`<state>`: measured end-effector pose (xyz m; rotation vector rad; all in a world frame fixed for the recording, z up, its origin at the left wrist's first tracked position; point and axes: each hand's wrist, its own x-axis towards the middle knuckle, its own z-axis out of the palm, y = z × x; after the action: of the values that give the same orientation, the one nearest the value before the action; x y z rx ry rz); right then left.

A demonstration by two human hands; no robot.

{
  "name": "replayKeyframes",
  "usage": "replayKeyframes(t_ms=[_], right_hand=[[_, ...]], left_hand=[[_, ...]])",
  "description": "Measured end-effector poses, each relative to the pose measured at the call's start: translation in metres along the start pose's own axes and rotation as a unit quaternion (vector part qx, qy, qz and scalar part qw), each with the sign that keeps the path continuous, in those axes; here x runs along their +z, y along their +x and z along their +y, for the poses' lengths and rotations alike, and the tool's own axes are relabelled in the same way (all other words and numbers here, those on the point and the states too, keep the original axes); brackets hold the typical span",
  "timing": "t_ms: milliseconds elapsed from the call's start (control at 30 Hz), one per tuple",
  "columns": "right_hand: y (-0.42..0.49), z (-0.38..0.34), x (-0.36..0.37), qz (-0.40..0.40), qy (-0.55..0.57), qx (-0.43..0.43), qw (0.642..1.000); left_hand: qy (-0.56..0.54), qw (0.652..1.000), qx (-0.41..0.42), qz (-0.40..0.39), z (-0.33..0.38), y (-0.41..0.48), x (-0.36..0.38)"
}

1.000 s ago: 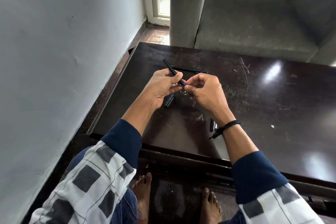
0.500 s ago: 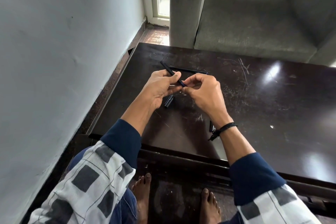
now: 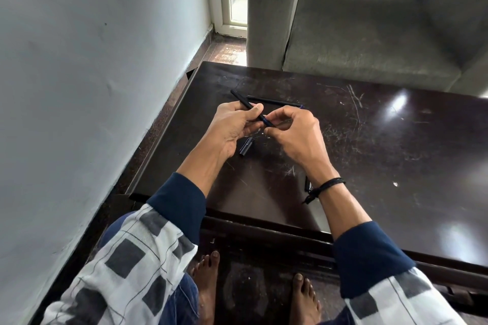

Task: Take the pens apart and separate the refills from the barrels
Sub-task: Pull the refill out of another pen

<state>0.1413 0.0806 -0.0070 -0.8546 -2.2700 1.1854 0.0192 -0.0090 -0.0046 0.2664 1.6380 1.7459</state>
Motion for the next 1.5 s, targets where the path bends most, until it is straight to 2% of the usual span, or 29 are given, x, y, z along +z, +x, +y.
replayKeyframes(t_ms=[667,900,1500], right_hand=[[-0.0032,-0.0021,0.0002,0.025,-0.028,0.024,0.999],[-0.0029,-0.0024,0.0025,0.022,0.011,0.029,0.999],[-0.0019,0.0003,0.0018,0.022,0.01,0.055,0.998]], left_hand=[[0.0,1.0,0.006,0.004,0.002,0.0005,0.0002],[0.002,1.0,0.01,0.007,0.0016,0.001,-0.0012],[0.002,1.0,0.006,0.012,0.0034,-0.003,0.0004]])
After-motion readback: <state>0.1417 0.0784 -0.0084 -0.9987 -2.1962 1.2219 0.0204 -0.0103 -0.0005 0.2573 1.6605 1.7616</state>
